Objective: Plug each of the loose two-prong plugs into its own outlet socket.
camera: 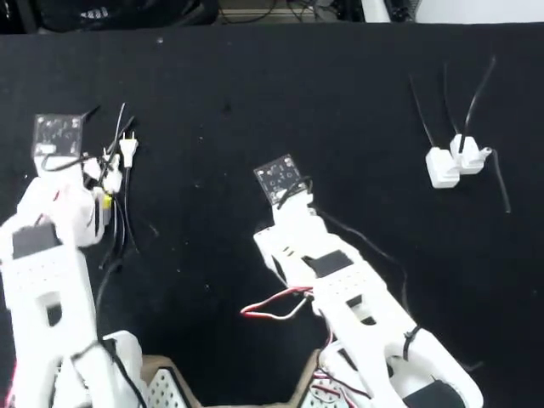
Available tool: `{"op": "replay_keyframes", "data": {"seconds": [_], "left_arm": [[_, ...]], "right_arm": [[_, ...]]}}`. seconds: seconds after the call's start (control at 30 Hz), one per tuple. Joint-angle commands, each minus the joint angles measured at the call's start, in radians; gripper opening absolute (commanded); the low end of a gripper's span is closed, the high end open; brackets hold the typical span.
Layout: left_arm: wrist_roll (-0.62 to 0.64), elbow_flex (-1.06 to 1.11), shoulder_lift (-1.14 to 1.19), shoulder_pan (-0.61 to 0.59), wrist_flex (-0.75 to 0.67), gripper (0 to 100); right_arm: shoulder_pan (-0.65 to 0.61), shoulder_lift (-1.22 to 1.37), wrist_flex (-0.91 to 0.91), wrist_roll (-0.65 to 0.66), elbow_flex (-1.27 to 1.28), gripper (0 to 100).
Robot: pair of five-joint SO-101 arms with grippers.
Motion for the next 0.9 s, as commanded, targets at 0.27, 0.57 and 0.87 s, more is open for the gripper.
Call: {"op": "replay_keyframes", "data": {"seconds": [0.27, 0.57, 0.87], "left_arm": [[-0.198, -0.453, 0.601, -0.016, 0.107, 20], [-0.199, -0.828, 0.951, -0.039, 0.298, 20], [-0.199, -1.121, 1.238, -0.073, 0.431, 20]], "right_arm": [[-0.011, -0.030, -0.017, -0.005, -0.004, 12.7], [-0.011, -0.031, -0.017, -0.005, 0.004, 12.7], [-0.011, -0.031, -0.017, -0.005, 0.004, 12.7]]}}
